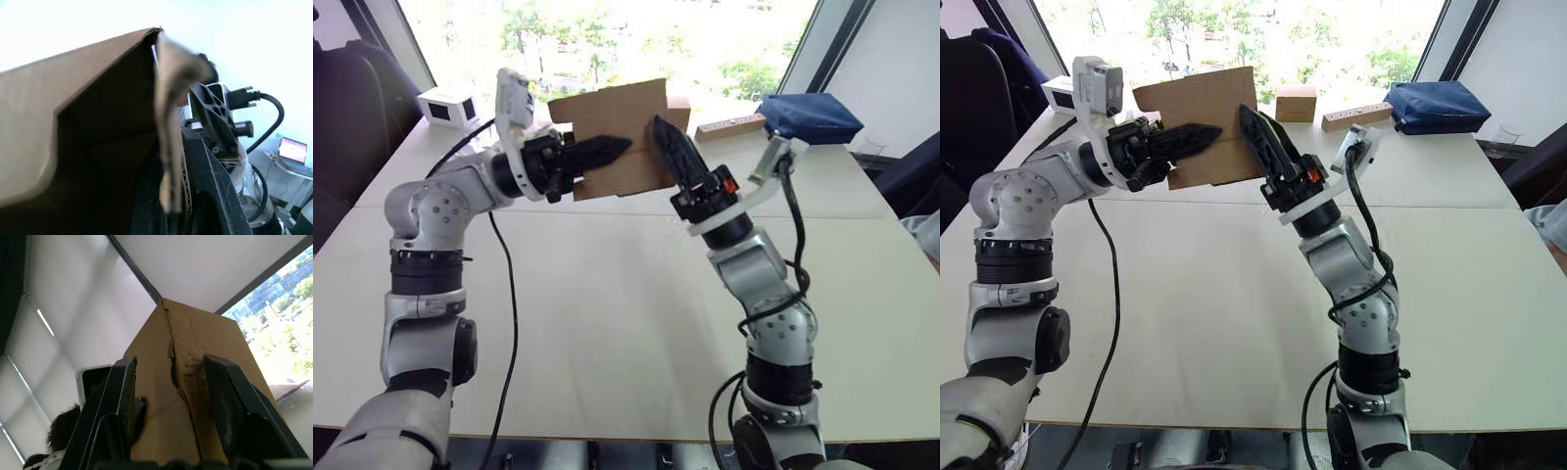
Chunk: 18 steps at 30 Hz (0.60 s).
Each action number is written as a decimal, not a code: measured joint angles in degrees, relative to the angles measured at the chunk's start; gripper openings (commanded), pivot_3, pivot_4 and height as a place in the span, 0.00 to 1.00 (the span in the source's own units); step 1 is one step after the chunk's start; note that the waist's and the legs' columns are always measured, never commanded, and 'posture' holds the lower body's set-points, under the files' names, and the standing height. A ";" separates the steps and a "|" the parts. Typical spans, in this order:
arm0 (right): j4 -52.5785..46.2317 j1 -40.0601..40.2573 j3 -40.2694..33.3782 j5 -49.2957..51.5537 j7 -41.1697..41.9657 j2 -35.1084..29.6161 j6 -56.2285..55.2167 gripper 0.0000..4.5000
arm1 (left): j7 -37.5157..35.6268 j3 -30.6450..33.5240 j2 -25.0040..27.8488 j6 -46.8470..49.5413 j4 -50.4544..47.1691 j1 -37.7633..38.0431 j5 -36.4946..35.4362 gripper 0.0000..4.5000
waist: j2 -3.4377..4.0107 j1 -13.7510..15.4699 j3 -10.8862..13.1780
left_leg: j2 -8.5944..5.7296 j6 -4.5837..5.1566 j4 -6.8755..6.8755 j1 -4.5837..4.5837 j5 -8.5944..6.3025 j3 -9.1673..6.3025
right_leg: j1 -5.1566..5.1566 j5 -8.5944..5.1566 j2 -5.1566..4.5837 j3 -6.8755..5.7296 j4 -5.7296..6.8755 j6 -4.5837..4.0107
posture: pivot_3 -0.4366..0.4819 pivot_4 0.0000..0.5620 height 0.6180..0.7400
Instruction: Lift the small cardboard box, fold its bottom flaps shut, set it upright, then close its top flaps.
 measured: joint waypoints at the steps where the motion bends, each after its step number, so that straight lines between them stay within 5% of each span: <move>1: -0.54 0.33 -0.32 1.10 0.09 -0.76 0.69 0.49 | -0.43 -0.02 0.23 0.09 0.00 0.00 -0.03 0.00 | 0.00 0.00 0.00 | 0.00 0.00 0.00 0.00 0.00 0.00 | 0.00 0.00 0.00 0.00 0.00 0.00 | 0.48 0.27 1.00; 3: -1.43 0.59 -1.37 3.64 0.17 -3.33 1.95 0.49 | -1.15 -0.02 0.71 0.62 0.00 -0.04 -0.10 0.00 | 0.00 0.01 0.00 | 0.01 0.00 -0.02 0.01 0.00 -0.01 | 0.00 0.00 0.01 0.00 0.01 0.00 | 0.48 0.27 1.00; 7: -1.92 0.97 -4.25 7.44 0.00 -6.40 2.58 0.30 | -2.76 -0.09 1.45 1.25 0.08 -0.14 -0.14 0.00 | 0.00 0.04 0.00 | 0.01 0.00 -0.03 0.02 0.00 -0.01 | 0.00 0.00 0.01 0.00 0.01 0.00 | 0.48 0.27 1.00; 10: -1.84 1.62 -6.01 8.72 -0.59 -6.92 2.19 0.01 | -3.48 -0.10 1.67 1.30 0.25 -0.43 -0.13 0.00 | 0.00 0.07 0.00 | 0.01 0.00 -0.05 0.02 0.00 -0.01 | 0.00 0.00 0.01 0.00 0.00 0.00 | 0.48 0.27 1.00; 18: -0.70 1.62 -6.17 7.78 -1.15 -6.81 0.72 0.01 | -4.24 -0.35 1.54 2.14 0.25 -1.00 -0.13 0.00 | 0.00 0.05 0.00 | 0.01 0.00 -0.05 0.02 0.00 0.00 | -0.01 0.00 0.01 0.00 0.00 0.00 | 0.48 0.27 1.00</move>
